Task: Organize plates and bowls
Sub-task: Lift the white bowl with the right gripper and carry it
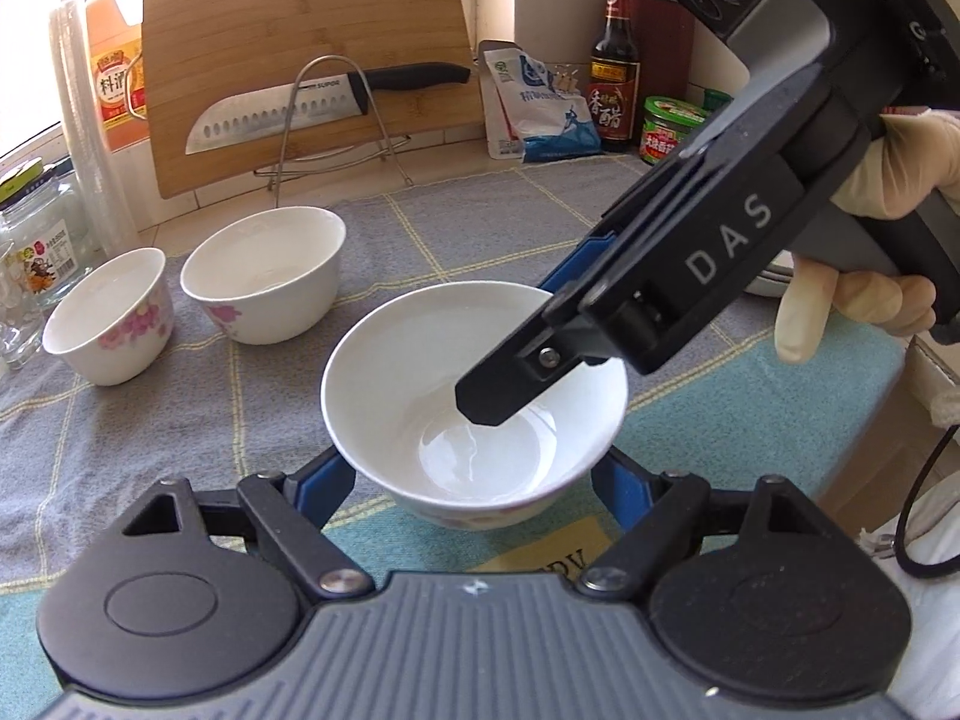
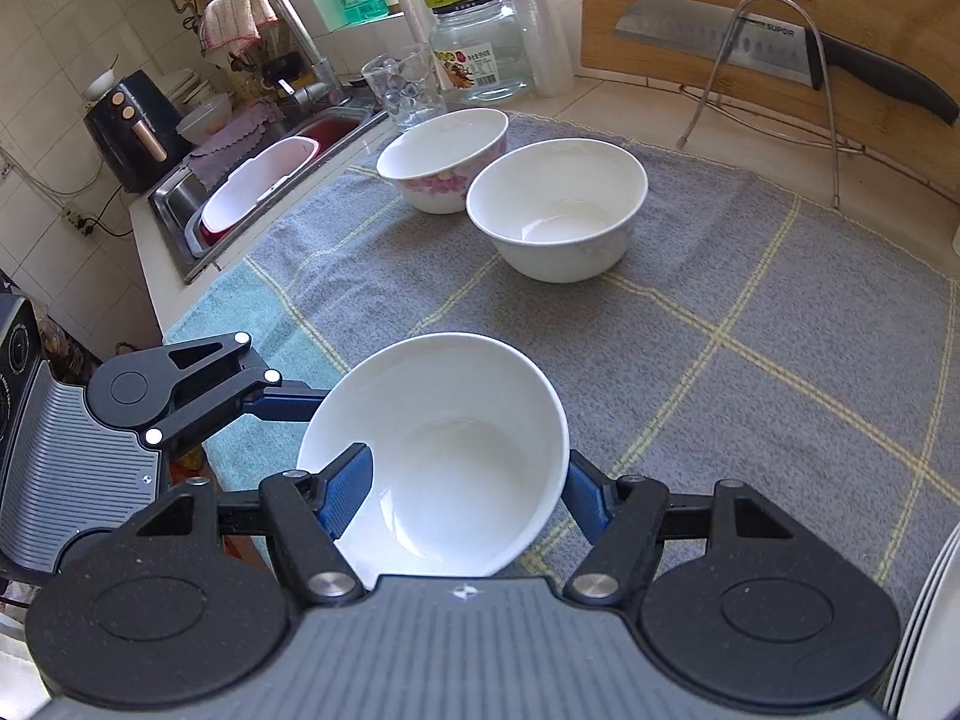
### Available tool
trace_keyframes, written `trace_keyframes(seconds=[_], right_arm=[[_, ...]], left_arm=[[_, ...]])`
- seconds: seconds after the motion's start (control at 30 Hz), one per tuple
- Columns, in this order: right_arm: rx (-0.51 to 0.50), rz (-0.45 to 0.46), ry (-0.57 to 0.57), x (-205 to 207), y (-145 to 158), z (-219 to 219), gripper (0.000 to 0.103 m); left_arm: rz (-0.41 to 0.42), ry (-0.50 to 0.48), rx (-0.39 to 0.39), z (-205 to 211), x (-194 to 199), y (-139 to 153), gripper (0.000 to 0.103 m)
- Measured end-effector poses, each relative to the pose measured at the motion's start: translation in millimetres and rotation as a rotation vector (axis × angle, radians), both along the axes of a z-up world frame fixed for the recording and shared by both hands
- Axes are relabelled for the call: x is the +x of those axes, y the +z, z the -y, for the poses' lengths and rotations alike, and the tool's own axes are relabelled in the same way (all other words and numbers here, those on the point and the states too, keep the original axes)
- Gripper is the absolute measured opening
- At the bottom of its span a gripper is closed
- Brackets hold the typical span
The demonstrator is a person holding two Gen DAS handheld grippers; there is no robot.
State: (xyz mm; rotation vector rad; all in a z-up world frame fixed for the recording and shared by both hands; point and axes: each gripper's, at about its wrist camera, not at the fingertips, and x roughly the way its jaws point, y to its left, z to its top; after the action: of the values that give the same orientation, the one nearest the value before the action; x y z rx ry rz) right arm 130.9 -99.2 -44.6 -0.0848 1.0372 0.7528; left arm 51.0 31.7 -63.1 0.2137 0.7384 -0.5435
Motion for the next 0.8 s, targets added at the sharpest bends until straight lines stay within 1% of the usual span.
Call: trace_keyframes(seconds=[0.27, 0.4, 0.5, 0.57, 0.67, 0.77, 0.8], right_arm=[[-0.025, -0.020, -0.046, -3, -5, 17, 0.074], [-0.043, -0.026, -0.051, -3, -6, 20, 0.074], [-0.044, -0.034, -0.052, -2, -8, 22, 0.074], [-0.038, -0.042, -0.054, -1, -9, 22, 0.076], [-0.032, -0.050, -0.050, -1, -10, 22, 0.081], [-0.012, -0.055, -0.047, 0, -11, 22, 0.090], [-0.007, -0.051, -0.046, 0, -10, 22, 0.093]], left_arm=[[-0.029, -0.062, -0.012, 12, 7, -6, 0.085], [-0.050, -0.086, -0.019, 14, 10, -9, 0.085], [-0.048, -0.097, -0.016, 15, 9, -10, 0.085], [-0.058, -0.099, -0.025, 14, 11, -9, 0.085], [-0.058, -0.104, -0.023, 15, 12, -9, 0.086], [-0.047, -0.109, -0.024, 15, 11, -7, 0.088], [-0.045, -0.110, -0.023, 14, 11, -6, 0.090]])
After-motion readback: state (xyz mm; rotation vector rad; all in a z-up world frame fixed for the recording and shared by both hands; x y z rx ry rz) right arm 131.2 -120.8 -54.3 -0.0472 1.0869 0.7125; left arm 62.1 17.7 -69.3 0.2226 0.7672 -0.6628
